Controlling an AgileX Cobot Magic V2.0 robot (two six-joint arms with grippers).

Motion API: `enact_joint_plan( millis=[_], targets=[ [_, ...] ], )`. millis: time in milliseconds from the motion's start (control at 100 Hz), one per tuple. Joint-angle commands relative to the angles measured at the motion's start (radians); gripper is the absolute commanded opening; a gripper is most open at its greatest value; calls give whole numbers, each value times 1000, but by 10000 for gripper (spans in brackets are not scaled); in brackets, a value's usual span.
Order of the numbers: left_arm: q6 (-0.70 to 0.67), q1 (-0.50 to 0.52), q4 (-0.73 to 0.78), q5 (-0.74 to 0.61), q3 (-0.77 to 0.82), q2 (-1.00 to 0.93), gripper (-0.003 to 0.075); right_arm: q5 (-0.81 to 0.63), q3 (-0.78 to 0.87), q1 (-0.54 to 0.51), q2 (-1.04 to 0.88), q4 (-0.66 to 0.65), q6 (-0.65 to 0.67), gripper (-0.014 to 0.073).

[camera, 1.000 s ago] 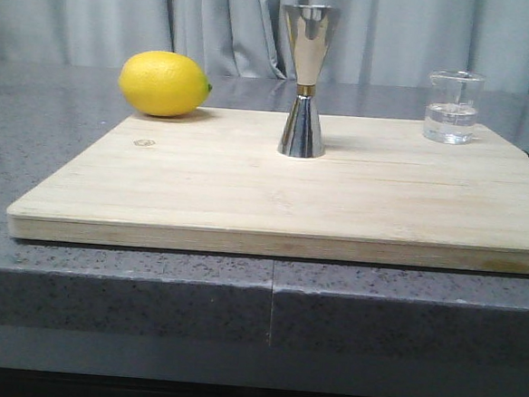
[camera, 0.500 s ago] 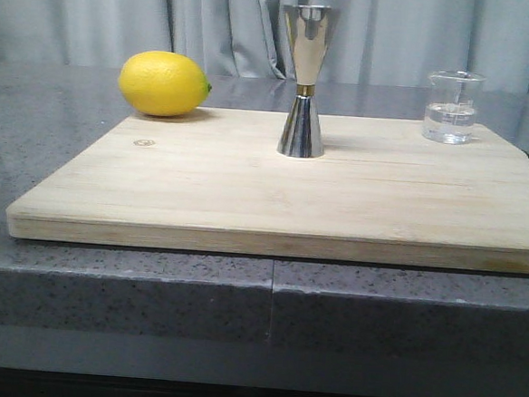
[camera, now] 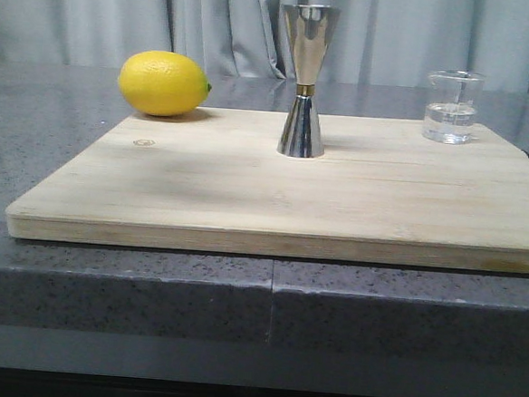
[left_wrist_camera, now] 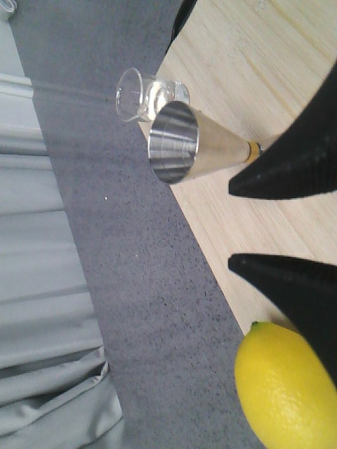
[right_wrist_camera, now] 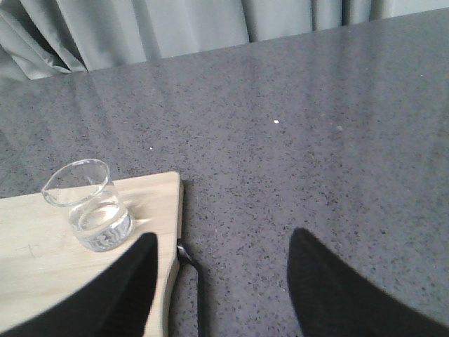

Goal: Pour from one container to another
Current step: 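Reach the left gripper to the silver jigger and grasp its waist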

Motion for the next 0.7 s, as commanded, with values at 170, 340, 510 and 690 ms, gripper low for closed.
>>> enact_joint_plan(
  millis=[170, 340, 510, 690],
  targets=[
    [-8, -21, -1, -224, -35, 26, 440, -194, -38, 68, 72, -6, -3, 450],
    [-33, -64, -2, -242, -35, 65, 440, -223, -38, 103, 152, -9, -3, 450],
    [-33, -95, 2, -293, -35, 145, 440, -268, -38, 109, 220, -17, -3, 450],
    [-105, -98, 51, -337, -35, 217, 440, -270, -38, 109, 236, -17, -3, 450]
  ],
)
